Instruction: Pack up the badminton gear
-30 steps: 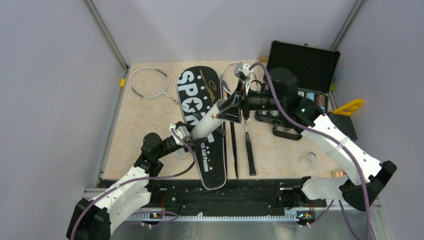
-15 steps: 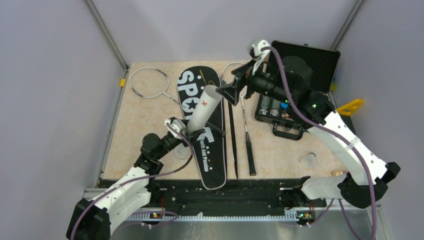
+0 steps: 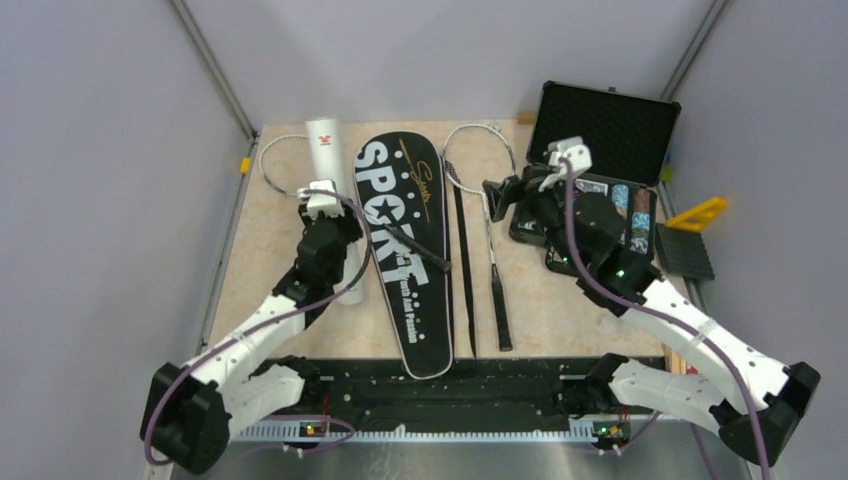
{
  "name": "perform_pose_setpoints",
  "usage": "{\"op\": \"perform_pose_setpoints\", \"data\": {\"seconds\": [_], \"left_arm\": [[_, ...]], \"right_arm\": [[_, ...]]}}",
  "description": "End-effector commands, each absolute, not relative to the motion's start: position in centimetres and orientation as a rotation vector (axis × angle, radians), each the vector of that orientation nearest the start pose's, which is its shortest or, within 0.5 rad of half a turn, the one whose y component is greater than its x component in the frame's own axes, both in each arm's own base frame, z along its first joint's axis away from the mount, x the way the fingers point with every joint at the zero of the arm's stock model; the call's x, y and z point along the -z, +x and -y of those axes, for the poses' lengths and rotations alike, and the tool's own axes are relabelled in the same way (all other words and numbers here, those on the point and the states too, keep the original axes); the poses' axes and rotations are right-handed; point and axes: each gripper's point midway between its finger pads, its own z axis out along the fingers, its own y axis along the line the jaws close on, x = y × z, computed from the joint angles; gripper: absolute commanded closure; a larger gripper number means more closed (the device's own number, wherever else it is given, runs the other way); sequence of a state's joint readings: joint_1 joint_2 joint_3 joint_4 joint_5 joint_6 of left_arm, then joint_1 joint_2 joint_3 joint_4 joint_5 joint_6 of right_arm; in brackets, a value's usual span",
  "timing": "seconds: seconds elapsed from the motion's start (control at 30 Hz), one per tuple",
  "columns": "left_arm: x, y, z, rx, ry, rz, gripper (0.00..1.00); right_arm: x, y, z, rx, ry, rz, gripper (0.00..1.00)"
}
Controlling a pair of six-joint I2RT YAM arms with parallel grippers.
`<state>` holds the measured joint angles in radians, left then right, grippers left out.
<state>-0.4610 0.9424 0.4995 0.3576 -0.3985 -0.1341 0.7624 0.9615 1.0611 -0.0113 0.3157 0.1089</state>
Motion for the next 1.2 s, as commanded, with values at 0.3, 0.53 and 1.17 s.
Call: {"op": "perform_pose_setpoints", "data": {"seconds": [0.3,0.53,1.17], "left_arm": [[-13.2,32.8,-5.8,-0.531,-0.704,-1.982,0.76],[-10.4,32.3,-7.0,-0.567,-0.654,-2.147,0.62],[-15.4,34.3,-0.6,-0.029,-0.533,-2.089,0.06]], "right_arm": [[-22.9,31.3,-14.3,-0.286,0.073,-1.736,0.03],[-17.8,31.8,-12.9,-0.315,0.095,-1.870,0.03],[-17.5,30.8,-19.4,-0.699,-0.083,-1.893,0.01]]}}
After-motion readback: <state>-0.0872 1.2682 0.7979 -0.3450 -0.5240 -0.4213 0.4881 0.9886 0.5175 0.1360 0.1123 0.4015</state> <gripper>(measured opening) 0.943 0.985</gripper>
